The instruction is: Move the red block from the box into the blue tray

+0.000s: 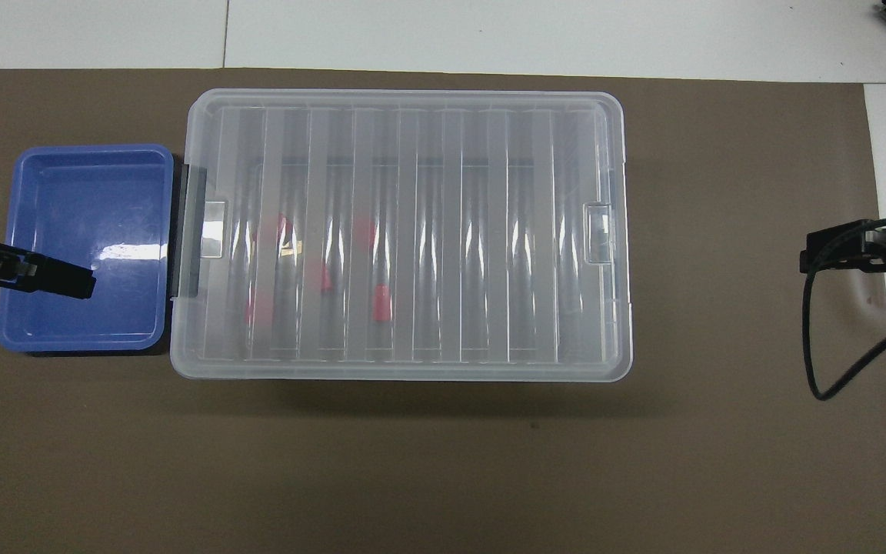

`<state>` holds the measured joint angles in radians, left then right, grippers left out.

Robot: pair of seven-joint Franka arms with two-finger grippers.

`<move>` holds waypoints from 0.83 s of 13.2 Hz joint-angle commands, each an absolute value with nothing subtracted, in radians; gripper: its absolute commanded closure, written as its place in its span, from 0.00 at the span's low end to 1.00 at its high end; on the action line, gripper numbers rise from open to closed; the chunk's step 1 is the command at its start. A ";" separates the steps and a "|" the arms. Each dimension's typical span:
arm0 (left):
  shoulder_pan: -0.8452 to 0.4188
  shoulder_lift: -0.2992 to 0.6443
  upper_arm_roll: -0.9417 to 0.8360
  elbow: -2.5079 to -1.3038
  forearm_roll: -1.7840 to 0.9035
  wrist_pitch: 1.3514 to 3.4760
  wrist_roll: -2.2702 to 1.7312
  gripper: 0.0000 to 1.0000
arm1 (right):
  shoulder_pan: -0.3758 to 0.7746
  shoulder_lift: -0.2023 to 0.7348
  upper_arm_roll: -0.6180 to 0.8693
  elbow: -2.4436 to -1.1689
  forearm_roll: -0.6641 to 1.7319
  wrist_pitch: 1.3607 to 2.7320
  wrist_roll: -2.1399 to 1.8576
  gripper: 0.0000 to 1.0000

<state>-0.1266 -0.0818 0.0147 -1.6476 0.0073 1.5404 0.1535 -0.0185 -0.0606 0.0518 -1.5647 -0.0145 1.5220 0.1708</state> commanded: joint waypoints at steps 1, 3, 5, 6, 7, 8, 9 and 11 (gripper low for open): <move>-0.129 -0.101 0.020 -1.666 0.005 1.548 0.150 0.00 | -0.014 -0.084 0.057 -1.656 -0.006 1.620 0.195 0.00; -0.129 -0.101 0.020 -1.666 0.005 1.548 0.150 0.00 | 0.012 -0.084 0.058 -1.710 -0.006 1.701 0.233 0.00; -0.129 -0.101 0.020 -1.666 0.005 1.548 0.150 0.00 | 0.040 -0.081 0.060 -1.764 -0.006 1.782 0.277 0.00; -0.129 -0.101 0.020 -1.666 0.005 1.548 0.150 0.00 | 0.055 -0.078 0.060 -1.790 -0.008 1.817 0.290 0.00; -0.129 -0.101 0.020 -1.666 0.005 1.548 0.150 0.00 | 0.067 -0.071 0.060 -1.807 -0.006 1.845 0.298 0.00; -0.129 -0.101 0.020 -1.666 0.005 1.548 0.150 0.00 | 0.077 -0.066 0.060 -1.830 -0.008 1.877 0.304 0.00; -0.129 -0.101 0.020 -1.666 0.005 1.548 0.150 0.00 | 0.090 -0.051 0.060 -1.842 -0.008 1.906 0.304 0.00; -0.129 -0.101 0.020 -1.666 0.005 1.548 0.150 0.00 | 0.115 -0.019 0.058 -1.845 -0.008 1.960 0.308 0.00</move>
